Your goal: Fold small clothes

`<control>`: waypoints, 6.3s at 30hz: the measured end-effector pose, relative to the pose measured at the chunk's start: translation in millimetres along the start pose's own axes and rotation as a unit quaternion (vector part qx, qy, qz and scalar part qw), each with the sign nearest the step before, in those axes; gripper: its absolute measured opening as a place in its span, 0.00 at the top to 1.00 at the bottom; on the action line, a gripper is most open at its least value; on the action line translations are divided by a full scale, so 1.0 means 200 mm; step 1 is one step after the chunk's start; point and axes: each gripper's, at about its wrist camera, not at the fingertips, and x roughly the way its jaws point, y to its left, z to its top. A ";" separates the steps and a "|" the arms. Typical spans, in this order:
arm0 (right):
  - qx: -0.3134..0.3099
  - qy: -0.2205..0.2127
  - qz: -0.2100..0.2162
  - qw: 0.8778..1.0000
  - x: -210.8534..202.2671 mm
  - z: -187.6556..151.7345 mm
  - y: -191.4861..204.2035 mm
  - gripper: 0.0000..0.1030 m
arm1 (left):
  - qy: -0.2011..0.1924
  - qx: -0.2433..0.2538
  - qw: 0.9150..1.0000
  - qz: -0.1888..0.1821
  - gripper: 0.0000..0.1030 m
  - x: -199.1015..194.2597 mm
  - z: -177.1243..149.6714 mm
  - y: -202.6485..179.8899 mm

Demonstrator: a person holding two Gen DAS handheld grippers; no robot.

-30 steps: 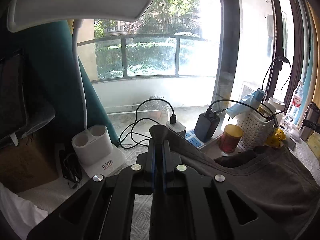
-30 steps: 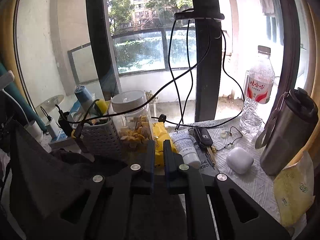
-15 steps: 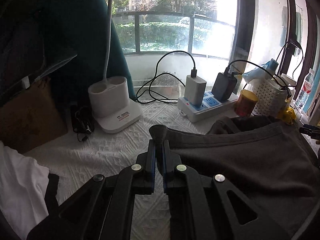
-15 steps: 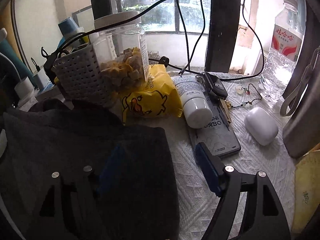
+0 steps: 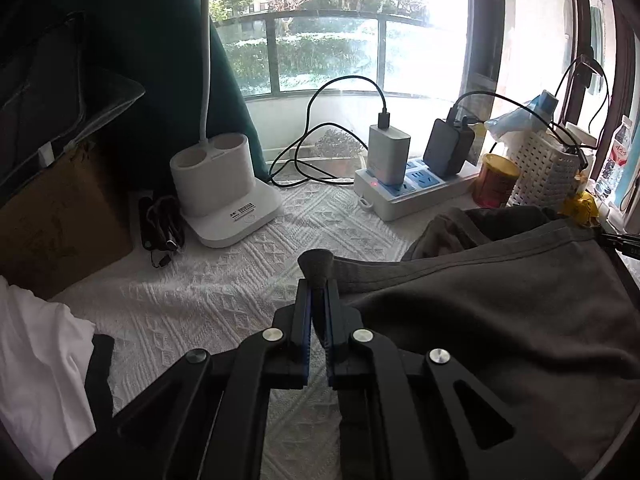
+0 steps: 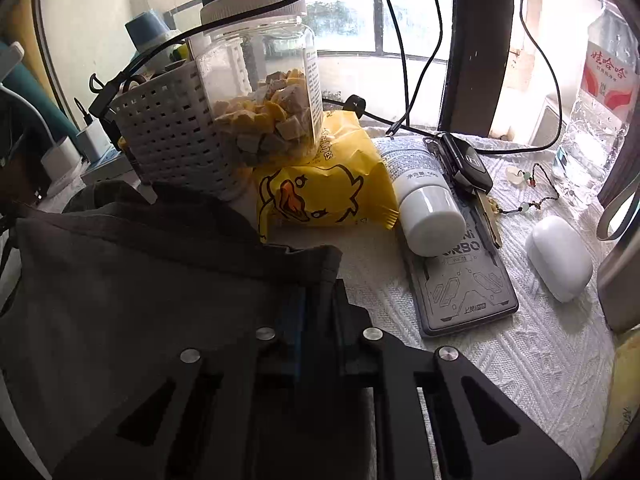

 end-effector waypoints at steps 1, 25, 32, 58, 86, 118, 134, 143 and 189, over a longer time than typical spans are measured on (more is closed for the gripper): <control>0.001 -0.009 -0.003 1.000 -0.02 0.00 0.00 0.90 | -0.002 0.000 1.000 -0.001 0.96 0.00 0.01 0.00; 0.014 -0.090 -0.064 0.994 -0.16 0.14 -0.09 0.30 | 0.029 -0.014 0.999 -0.006 0.75 0.26 0.16 -0.07; 0.026 -0.093 -0.067 0.993 -0.24 0.07 -0.11 0.23 | 0.033 -0.033 0.999 -0.011 0.40 0.15 0.09 -0.04; 0.111 -0.025 -0.072 0.991 -0.74 -0.73 -0.14 0.24 | 0.093 -0.085 0.990 -0.066 0.40 -0.33 -0.62 -0.11; 0.130 -0.011 0.001 0.992 -0.78 -0.91 -0.05 0.65 | 0.092 -0.047 0.994 -0.028 0.62 -0.57 -0.77 -0.15; 0.102 -0.047 -0.018 0.994 -0.83 -0.84 0.03 0.92 | 0.121 -0.023 0.992 -0.036 0.98 -0.52 -0.78 -0.19; 0.095 -0.044 -0.020 0.994 -0.81 -0.85 0.03 0.92 | 0.097 -0.040 0.994 -0.023 0.58 -0.53 -0.78 -0.21; 0.095 -0.055 -0.030 0.994 -0.83 -0.85 0.02 0.92 | 0.071 -0.034 0.997 -0.011 0.95 -0.53 -0.80 -0.12; 0.057 -0.027 -0.077 0.995 -1.19 -1.42 0.11 0.94 | 0.099 0.046 0.994 -0.017 0.95 -0.97 -1.10 -0.11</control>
